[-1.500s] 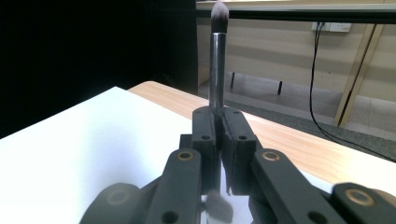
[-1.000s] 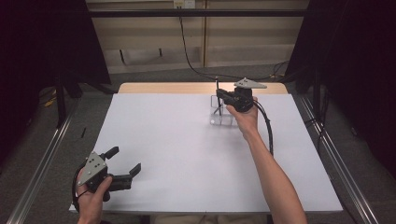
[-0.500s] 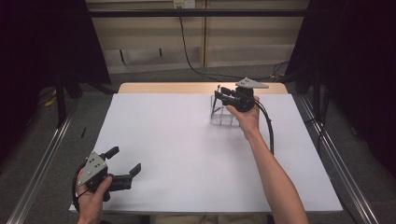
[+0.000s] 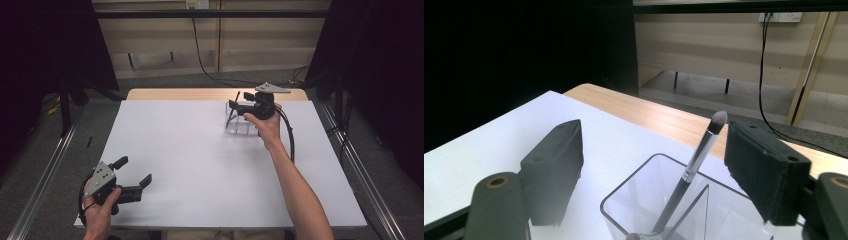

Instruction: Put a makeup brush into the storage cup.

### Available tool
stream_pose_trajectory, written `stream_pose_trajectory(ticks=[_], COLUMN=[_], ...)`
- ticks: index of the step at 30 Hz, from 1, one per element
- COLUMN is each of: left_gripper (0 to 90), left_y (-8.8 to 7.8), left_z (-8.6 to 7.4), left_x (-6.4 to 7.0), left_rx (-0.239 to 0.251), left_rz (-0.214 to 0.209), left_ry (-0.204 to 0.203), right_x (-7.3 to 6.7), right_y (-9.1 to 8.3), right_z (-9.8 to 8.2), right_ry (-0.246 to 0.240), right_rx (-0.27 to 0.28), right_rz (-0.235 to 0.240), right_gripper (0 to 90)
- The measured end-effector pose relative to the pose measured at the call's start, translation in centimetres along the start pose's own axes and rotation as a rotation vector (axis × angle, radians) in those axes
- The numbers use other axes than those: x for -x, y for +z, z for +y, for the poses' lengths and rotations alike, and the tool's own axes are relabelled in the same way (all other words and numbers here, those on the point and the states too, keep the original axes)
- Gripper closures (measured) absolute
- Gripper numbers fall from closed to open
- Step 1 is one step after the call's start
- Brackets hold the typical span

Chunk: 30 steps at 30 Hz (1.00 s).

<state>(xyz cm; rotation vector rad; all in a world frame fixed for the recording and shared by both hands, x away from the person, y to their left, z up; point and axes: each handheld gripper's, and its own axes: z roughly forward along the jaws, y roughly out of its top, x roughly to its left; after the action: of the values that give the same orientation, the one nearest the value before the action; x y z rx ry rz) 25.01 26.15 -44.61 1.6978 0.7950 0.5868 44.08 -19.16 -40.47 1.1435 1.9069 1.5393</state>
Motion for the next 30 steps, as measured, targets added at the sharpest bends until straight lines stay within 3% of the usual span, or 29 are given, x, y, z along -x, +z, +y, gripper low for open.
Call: stream_pose_trajectory(ticks=[2, 11, 30], left_gripper=[0.9, 1.0, 0.9], left_y=[0.2, 0.2, 0.0], left_z=[0.0, -0.2, 0.0], left_x=[-0.1, -0.2, 0.0], left_rx=[-0.004, -0.008, -0.004], left_rz=[-0.003, 0.005, -0.004], left_ry=[-0.003, -0.005, 0.004], right_x=[-0.1, 0.4, -0.3], right_y=[0.0, -0.2, -2.5], right_z=[0.1, -0.1, -0.2], right_ry=[-0.003, 0.003, -0.023], right_rx=[-0.004, -0.009, 0.019], right_rz=[-0.015, -0.031, -0.046], right_gripper=[14.7, 2.2, 2.3])
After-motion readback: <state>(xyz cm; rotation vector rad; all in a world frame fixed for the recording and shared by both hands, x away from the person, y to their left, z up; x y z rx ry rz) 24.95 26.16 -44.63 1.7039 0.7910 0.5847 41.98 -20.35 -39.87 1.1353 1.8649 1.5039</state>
